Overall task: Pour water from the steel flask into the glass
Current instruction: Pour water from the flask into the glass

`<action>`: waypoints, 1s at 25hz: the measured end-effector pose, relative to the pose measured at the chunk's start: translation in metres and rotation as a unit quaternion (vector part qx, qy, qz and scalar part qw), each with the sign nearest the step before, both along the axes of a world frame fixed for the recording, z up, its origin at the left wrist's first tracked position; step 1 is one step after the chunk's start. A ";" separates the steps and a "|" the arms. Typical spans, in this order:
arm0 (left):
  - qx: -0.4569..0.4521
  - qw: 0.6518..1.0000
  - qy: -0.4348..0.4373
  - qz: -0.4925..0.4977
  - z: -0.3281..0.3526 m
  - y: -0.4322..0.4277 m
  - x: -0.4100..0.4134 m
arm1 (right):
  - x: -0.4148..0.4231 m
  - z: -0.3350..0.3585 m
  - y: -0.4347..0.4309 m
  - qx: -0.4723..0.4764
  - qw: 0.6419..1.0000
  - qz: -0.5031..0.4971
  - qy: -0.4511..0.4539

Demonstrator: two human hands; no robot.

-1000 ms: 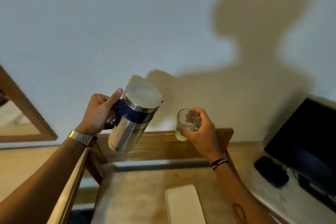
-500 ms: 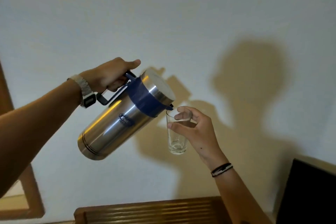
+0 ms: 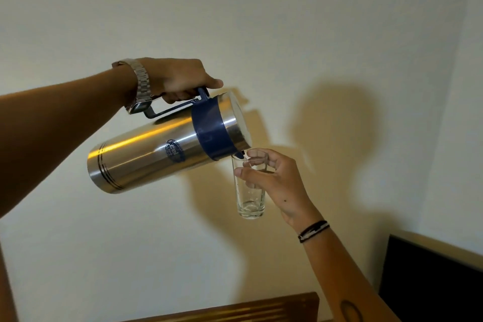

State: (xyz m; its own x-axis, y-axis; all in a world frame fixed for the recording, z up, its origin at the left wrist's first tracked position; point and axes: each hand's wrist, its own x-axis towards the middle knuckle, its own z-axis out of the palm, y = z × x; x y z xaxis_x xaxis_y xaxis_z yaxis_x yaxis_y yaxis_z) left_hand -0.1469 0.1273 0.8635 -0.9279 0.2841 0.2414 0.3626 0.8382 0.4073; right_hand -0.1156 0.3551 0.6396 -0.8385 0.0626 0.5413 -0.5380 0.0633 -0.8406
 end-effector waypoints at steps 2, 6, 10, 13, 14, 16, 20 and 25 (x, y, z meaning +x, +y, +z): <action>-0.024 1.000 0.001 0.000 0.005 0.005 0.000 | -0.001 0.002 0.002 0.008 1.000 -0.004 0.004; -0.074 0.997 0.018 -0.002 0.017 0.017 0.001 | -0.003 0.003 0.001 0.007 1.000 -0.004 0.001; -0.119 0.993 0.015 0.004 0.024 0.024 -0.001 | -0.006 0.002 -0.004 0.004 1.000 0.000 0.002; -0.120 0.993 0.011 0.007 0.028 0.021 -0.002 | -0.009 0.004 -0.007 -0.018 1.000 0.007 0.002; -0.119 0.993 0.011 0.009 0.029 0.020 -0.002 | -0.009 0.004 -0.008 -0.025 1.000 0.013 0.001; -0.119 0.993 0.011 0.010 0.030 0.018 -0.003 | -0.009 0.007 -0.008 -0.032 0.999 0.019 0.001; -0.136 0.991 0.010 0.013 0.032 0.020 -0.005 | -0.013 0.007 -0.009 -0.021 1.000 0.014 0.001; -0.137 0.990 0.011 0.021 0.036 0.021 -0.003 | -0.015 0.012 -0.010 -0.020 1.000 0.013 0.006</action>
